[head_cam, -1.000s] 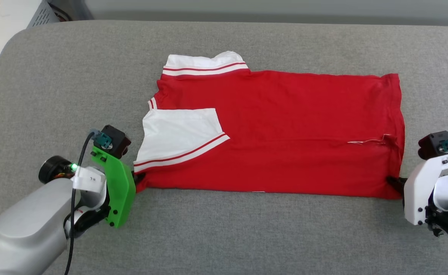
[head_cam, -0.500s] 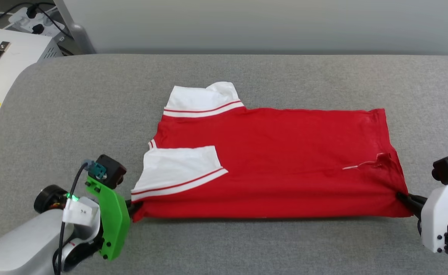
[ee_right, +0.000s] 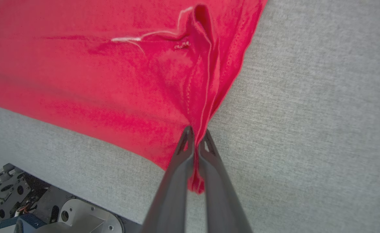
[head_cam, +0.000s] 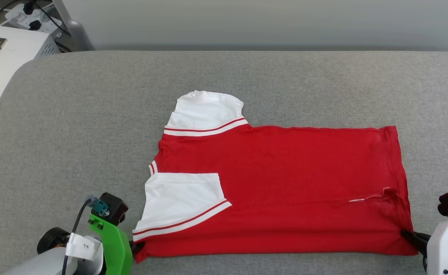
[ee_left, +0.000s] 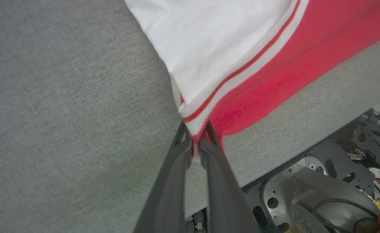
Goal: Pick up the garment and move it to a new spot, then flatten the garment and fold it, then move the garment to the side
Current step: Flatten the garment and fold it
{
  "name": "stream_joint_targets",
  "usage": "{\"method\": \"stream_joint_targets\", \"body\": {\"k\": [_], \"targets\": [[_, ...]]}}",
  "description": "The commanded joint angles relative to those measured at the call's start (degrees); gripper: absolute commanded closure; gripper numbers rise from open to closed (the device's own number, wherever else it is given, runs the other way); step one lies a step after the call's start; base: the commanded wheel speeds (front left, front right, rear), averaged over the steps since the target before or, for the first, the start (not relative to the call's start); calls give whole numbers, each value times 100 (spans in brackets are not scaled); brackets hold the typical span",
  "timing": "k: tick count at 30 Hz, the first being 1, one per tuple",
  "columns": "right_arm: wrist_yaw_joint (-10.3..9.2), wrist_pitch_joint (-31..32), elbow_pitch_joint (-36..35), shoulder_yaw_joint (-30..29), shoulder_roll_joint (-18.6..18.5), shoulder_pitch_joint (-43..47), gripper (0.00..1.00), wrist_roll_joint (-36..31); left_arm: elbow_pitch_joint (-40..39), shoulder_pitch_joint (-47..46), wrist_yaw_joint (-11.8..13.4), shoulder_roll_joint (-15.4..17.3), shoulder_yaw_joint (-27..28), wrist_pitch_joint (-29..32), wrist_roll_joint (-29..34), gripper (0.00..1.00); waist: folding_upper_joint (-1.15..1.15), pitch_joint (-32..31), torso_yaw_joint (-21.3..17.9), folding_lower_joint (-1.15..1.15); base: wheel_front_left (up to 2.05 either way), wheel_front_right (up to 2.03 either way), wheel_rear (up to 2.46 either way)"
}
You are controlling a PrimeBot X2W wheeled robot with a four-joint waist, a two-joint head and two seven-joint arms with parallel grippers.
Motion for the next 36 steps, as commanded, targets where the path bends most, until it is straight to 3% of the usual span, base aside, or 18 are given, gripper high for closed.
{"method": "stream_joint_targets", "body": {"k": [1,9,10,11,12,21,26,31,36], "targets": [[-4,44,77,-41,86,30,100,-57,112,105,39,-24,-5,-16,-36,100,0,122,-20,0,0,0,0],[-4,-64,717,50,465,-163,100,-195,652,113,-86,-290,10,-165,-107,100,0,246,10,0,0,0,0],[-4,-106,749,58,493,-169,89,-175,672,115,-86,-307,33,-210,-120,100,0,224,16,0,0,0,0],[-4,-187,760,63,501,-177,29,-181,684,117,-64,-312,72,-281,-126,60,0,181,24,0,0,0,0],[-4,-259,749,62,488,-182,0,-204,680,113,-41,-299,93,-340,-101,0,0,135,29,0,0,0,0],[-4,-1430,71,-454,642,-189,0,-607,-112,-157,446,382,624,-851,119,0,0,-177,2,0,0,0,0],[-4,-2135,-377,-910,1042,-293,0,-1130,-476,-667,727,663,1013,-1132,487,0,0,-123,-86,0,0,0,0],[-4,-2846,-757,-1324,1578,-442,0,-1711,-516,-1380,798,487,1315,-1312,838,0,0,151,-217,0,0,0,0],[-4,-3261,-1053,-1339,1951,-526,0,-2082,-109,-2157,482,50,1349,-1145,1029,0,0,557,-392,0,0,0,0]]}}
